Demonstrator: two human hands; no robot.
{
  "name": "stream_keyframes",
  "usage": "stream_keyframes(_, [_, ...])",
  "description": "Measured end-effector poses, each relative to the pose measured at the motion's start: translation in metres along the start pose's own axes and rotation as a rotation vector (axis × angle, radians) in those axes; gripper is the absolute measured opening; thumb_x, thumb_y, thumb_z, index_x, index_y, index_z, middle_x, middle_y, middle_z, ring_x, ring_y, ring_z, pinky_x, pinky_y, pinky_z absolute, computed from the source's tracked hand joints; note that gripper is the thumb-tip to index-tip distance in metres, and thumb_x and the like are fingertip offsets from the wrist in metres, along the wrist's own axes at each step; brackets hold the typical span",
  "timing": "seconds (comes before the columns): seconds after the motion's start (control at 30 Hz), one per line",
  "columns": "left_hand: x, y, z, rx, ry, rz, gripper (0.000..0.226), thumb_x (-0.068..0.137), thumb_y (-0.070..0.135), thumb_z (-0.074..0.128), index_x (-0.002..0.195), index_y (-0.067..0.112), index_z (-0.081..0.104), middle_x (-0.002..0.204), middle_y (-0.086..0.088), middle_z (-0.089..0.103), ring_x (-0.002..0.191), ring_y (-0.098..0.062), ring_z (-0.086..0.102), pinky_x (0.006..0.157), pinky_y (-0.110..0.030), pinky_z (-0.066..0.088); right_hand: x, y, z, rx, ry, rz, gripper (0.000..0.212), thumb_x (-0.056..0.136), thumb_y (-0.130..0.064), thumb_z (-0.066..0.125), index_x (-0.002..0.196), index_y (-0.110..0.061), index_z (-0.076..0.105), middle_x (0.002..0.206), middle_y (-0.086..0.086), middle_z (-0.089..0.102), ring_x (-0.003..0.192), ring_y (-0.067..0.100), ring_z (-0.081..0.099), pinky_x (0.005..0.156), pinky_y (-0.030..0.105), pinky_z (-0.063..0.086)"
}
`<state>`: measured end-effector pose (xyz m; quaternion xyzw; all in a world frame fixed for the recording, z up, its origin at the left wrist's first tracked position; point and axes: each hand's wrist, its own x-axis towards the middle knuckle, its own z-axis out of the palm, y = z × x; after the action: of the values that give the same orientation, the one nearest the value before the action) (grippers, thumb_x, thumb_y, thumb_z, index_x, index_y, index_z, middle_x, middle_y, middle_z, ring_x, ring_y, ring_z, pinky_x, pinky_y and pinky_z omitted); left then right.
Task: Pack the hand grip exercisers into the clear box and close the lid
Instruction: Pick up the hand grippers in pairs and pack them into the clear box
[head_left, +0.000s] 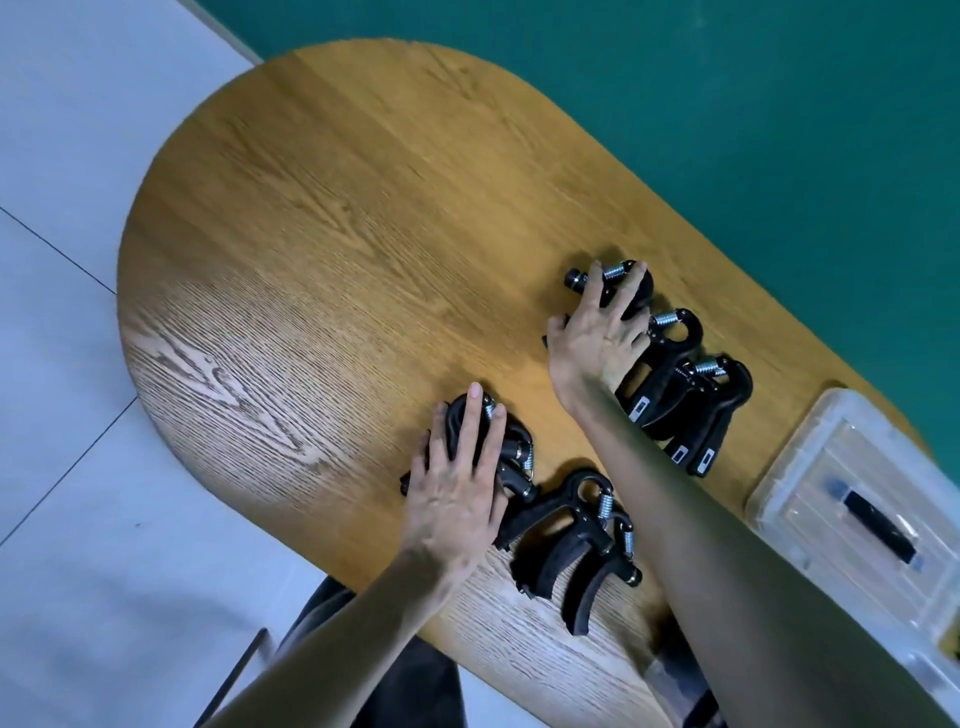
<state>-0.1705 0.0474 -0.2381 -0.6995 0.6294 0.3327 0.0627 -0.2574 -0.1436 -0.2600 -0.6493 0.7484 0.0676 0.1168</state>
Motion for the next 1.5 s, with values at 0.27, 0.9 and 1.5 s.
stream_keyframes(0.27, [0.001, 0.001, 0.003, -0.059, 0.003, -0.003, 0.096, 0.104, 0.04, 0.047, 0.153, 0.025, -0.034, 0.154, -0.002, -0.051, 0.154, -0.039, -0.011, 0.118, -0.048, 0.033, -0.003, 0.009, -0.004, -0.02, 0.078, -0.09, 0.069, 0.092, -0.021, 0.062, 0.153, -0.03, 0.032, 0.169, 0.012, 0.004, 0.131, 0.047, 0.041, 0.098, 0.051, 0.04])
stream_keyframes(0.9, [-0.022, -0.015, -0.03, 0.04, 0.04, 0.086, 0.089, 0.105, 0.045, 0.041, 0.156, 0.021, -0.028, 0.159, -0.006, -0.044, 0.155, -0.04, -0.005, 0.107, -0.046, 0.05, -0.136, 0.076, -0.044, 0.309, 0.008, -0.253, 0.07, 0.088, -0.018, 0.059, 0.152, -0.038, 0.037, 0.168, -0.011, 0.008, 0.119, 0.03, 0.04, 0.107, 0.052, 0.042])
stream_keyframes(1.5, [-0.144, 0.115, -0.072, 0.125, 0.181, 0.335, 0.081, 0.106, 0.035, 0.042, 0.161, 0.021, -0.015, 0.16, -0.004, -0.042, 0.155, -0.039, 0.004, 0.091, -0.038, 0.059, -0.301, 0.176, -0.133, 0.238, 0.156, 0.018, 0.067, 0.086, -0.018, 0.063, 0.148, -0.032, 0.044, 0.167, -0.002, 0.016, 0.119, 0.041, 0.046, 0.1, 0.055, 0.048])
